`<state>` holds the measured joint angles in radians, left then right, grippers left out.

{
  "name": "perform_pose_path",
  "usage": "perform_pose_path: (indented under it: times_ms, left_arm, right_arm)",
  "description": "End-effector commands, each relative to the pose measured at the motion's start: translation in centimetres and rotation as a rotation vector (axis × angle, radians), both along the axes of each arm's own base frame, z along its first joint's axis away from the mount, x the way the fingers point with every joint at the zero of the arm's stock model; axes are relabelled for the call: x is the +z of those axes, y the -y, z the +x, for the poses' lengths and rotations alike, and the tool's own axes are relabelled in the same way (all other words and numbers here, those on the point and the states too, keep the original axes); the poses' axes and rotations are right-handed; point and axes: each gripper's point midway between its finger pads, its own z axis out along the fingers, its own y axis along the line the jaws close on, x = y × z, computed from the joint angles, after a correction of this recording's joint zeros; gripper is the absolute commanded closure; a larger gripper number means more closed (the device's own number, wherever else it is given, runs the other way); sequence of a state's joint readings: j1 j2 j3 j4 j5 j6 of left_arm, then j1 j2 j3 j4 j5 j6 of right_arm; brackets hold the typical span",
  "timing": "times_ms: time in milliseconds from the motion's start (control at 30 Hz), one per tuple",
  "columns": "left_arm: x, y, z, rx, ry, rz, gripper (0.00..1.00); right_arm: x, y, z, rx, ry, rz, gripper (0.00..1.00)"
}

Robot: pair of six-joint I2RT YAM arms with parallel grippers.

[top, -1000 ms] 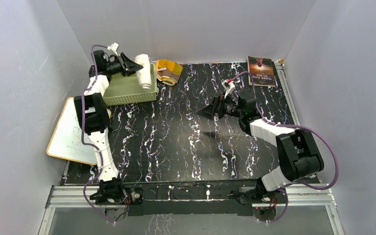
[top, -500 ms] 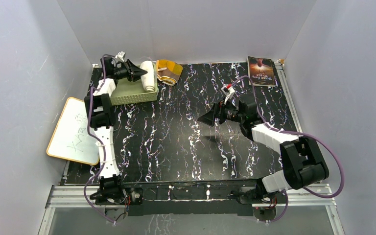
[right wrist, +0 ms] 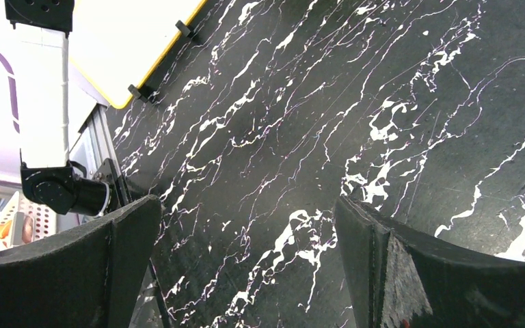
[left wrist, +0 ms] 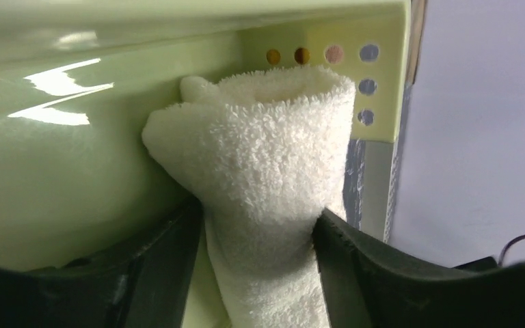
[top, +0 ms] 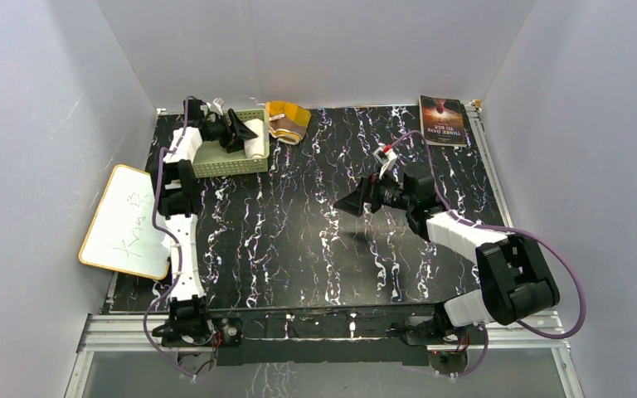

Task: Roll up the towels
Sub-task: Place the towel in the bin.

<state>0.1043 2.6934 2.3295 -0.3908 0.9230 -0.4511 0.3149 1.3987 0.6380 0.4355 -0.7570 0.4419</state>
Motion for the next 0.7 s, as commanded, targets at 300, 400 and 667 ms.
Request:
perform_pose_path:
  times_ms: [300, 400, 667]
  left_arm:
    - [4.6, -4.6, -0.6, 0.094, 0.042, 0.426, 0.02]
    - [8.7, -5.3, -0.4, 0.118, 0.129, 0.475, 0.02]
    - [20.1, -5.6, -2.1, 0.172, 0.349, 0.518, 0.02]
  right_arm:
    - [2.7, -0.7, 0.6, -0.009, 0.101, -0.014, 0.02]
    - [3.4, -0.6, 2.7, -0.087, 0.117, -0.087, 0.02]
    - [12.7, 0.7, 9.2, -0.448, 0.273, 0.092, 0.02]
